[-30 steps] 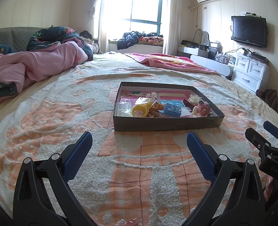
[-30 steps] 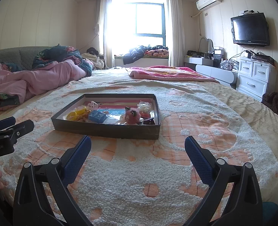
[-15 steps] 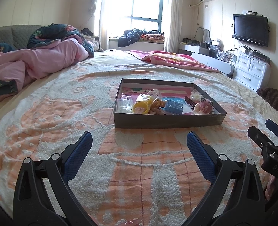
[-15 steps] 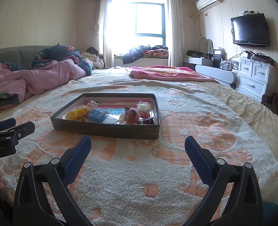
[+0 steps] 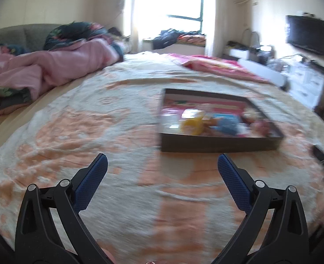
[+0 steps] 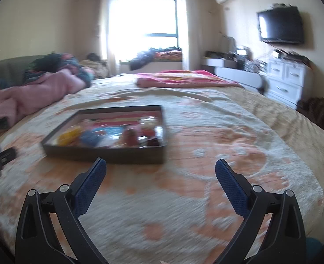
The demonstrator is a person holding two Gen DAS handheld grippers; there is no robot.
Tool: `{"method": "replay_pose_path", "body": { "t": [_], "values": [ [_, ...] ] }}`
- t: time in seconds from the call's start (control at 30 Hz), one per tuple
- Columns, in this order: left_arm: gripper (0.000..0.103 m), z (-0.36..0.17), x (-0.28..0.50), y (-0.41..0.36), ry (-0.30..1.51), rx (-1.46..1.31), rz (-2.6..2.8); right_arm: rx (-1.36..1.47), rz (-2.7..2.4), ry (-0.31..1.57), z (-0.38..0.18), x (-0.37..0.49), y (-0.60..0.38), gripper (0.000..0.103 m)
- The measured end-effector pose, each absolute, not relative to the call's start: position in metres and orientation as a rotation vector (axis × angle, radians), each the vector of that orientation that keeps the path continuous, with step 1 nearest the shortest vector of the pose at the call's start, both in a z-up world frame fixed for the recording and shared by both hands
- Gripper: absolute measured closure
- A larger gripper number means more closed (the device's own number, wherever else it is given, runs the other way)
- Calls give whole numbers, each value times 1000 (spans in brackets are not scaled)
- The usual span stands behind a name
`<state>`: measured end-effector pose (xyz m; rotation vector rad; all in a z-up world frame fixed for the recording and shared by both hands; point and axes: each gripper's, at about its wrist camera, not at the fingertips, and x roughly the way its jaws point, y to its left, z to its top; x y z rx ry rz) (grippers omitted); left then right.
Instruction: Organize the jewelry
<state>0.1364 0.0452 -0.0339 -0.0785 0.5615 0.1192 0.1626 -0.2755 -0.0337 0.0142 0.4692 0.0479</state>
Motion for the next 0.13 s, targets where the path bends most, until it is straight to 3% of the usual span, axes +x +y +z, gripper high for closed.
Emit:
{"method": "replay_pose_path", "body": {
  "t": [0.13],
  "values": [
    [11,-36,164,108,612,-114,256,85,-136,537,-30,217,-329,6]
  ]
}}
